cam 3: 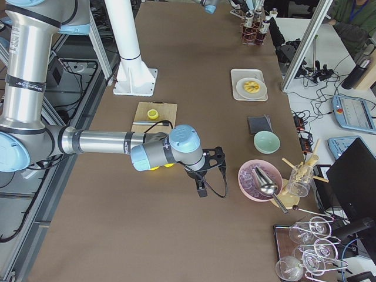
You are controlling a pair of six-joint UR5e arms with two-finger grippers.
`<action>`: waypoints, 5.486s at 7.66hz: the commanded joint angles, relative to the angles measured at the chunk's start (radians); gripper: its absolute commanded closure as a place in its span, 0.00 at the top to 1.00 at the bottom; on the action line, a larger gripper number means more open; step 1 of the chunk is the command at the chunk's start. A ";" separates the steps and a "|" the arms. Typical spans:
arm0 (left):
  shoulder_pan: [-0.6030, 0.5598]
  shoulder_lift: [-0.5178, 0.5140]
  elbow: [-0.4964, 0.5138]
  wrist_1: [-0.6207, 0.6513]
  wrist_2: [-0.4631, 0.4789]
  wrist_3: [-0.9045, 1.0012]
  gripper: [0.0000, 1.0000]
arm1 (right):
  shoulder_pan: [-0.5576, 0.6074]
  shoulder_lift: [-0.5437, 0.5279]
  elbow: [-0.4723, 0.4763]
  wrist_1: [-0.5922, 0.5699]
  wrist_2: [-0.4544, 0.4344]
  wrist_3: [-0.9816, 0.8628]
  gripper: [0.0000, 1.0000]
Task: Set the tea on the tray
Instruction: 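Move the left gripper toward the copper bottle rack, then grasp a white-capped tea bottle in the rack with the left gripper and lift, then carry the tea bottle with the left gripper toward the table center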
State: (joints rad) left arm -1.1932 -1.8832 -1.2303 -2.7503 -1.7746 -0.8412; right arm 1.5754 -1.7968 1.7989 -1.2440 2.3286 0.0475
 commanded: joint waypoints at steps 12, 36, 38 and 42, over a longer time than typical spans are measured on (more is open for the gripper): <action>-0.132 -0.011 -0.089 0.064 -0.104 0.024 0.00 | 0.003 -0.001 0.000 0.000 0.002 -0.002 1.00; 0.819 -0.194 -0.722 0.650 0.376 0.248 0.00 | 0.011 0.008 0.011 0.000 0.029 0.006 1.00; 0.820 -0.189 -0.722 0.649 0.376 0.248 0.00 | 0.011 0.010 0.013 0.000 0.032 0.006 1.00; 0.820 -0.185 -0.722 0.647 0.374 0.248 0.00 | 0.009 0.010 0.013 0.000 0.032 0.005 1.00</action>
State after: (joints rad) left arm -0.3729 -2.0680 -1.9528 -2.1029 -1.4004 -0.5936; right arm 1.5857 -1.7881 1.8116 -1.2441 2.3607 0.0530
